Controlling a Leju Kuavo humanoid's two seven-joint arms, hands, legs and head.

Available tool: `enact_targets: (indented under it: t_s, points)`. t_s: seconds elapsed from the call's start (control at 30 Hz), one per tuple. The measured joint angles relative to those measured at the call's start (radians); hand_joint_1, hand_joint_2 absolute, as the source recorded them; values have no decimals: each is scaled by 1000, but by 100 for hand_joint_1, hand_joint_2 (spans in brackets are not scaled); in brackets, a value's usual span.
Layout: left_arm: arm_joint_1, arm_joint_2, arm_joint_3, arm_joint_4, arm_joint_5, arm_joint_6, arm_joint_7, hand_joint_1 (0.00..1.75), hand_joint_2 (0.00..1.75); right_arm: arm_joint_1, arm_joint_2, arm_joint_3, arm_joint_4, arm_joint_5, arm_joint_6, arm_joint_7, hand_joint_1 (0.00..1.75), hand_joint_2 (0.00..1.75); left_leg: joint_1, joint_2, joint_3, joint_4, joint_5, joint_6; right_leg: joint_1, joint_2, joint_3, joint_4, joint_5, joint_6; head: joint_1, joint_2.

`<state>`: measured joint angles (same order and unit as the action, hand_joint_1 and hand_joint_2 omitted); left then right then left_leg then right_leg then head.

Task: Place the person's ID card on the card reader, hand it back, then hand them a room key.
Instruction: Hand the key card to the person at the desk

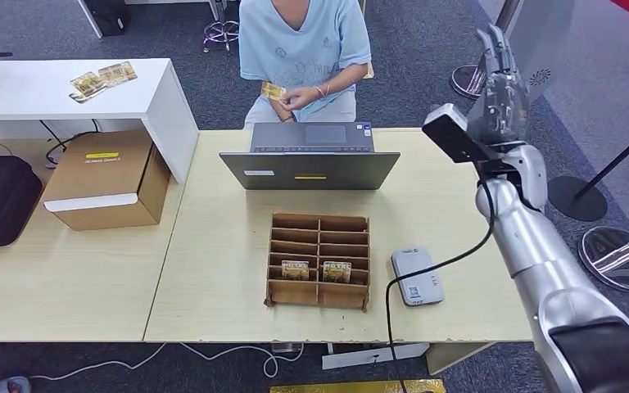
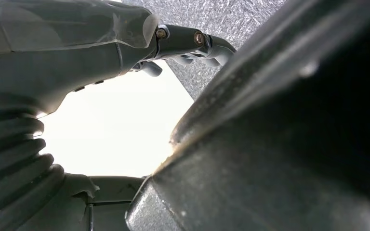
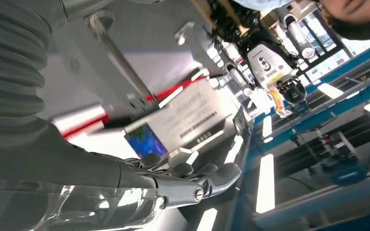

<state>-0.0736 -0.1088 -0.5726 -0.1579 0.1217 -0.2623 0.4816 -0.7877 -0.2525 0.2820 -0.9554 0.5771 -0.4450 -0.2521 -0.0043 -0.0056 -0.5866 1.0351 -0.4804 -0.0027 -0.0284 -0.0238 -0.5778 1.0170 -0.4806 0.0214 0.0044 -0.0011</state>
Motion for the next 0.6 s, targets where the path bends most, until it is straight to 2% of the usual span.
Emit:
enact_targets:
  t_s: [0.1,0.2,0.27,0.37,0.47,0.6]
  points:
    - [1,0,0,0,6,2,0,0,175,172,-27,-98,-182,-186,78,-44,0,175,0,1,0,0,-1,0,0,0,-1,0,-1,0,0,0]
    - [1,0,0,0,8,3,0,0,175,362,-30,-190,-364,-400,187,-93,0,175,1,-1,-1,-1,-2,0,1,-2,0,0,-2,0,0,0]
    - [1,0,0,0,7,3,0,0,175,495,-24,-241,-474,-484,221,-130,0,175,2,-4,-1,-1,-3,0,2,-4,0,0,-4,0,0,0]
    - [0,0,0,0,7,3,0,0,175,662,9,-288,-602,-496,191,-179,0,175,3,-3,-1,-1,-4,-1,2,-3,0,0,-5,-1,0,0]
    - [0,0,0,0,7,3,2,0,175,811,78,-295,-701,-445,108,-215,0,175,4,-1,0,-1,-5,-2,4,-2,0,0,-6,-2,0,0]
    - [-2,-1,0,0,12,-1,13,0,175,928,174,-260,-762,-388,68,-183,0,175,5,2,1,-2,-5,-3,4,2,0,1,-7,-4,0,0]
